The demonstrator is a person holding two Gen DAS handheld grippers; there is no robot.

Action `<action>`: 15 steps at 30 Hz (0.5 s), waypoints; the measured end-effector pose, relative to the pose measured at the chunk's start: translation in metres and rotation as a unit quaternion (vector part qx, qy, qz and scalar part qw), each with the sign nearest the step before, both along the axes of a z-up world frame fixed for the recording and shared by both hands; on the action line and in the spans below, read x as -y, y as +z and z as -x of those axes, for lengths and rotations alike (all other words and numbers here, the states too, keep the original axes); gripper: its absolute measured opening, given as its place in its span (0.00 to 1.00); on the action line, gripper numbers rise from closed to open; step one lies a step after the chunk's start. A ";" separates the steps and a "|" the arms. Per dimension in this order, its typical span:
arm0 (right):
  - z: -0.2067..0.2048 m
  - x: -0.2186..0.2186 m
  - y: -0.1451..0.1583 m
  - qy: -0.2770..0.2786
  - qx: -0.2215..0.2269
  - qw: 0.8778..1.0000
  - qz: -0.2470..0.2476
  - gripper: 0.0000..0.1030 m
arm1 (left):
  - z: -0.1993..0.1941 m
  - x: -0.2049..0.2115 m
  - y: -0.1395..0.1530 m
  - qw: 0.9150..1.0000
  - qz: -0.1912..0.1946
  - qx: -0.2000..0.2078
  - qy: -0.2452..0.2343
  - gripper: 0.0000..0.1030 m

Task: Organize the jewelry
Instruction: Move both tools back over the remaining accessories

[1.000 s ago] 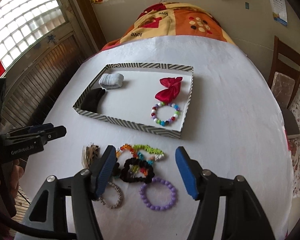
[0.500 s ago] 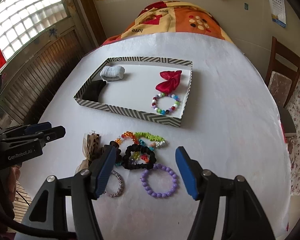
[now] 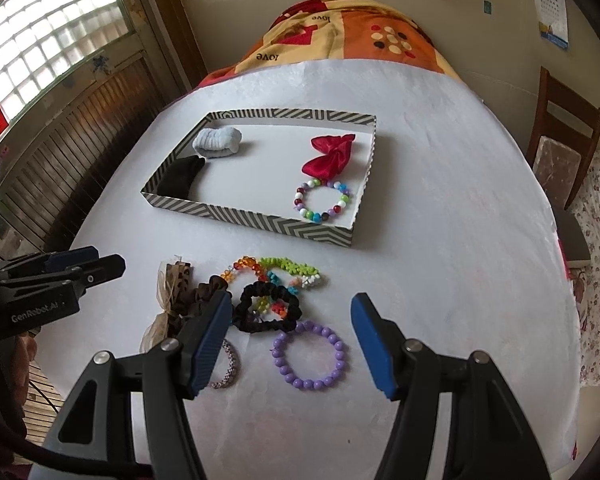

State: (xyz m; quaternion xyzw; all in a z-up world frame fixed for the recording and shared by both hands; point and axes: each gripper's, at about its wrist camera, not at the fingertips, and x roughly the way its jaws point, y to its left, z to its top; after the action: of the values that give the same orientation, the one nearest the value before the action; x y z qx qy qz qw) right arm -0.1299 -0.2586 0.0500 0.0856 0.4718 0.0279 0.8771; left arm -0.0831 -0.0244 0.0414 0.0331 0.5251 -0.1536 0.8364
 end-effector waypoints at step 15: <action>-0.008 0.003 -0.023 0.009 -0.030 0.999 0.006 0.63 | -0.014 -0.033 -0.015 0.996 0.054 -0.065 0.041 0.41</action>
State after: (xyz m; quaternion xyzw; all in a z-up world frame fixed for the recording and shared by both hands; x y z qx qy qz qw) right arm -0.1216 -0.2612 0.0272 0.0767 0.4989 0.0308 0.8627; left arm -0.0689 0.0087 0.0261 -0.0435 0.5706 -0.1494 0.8064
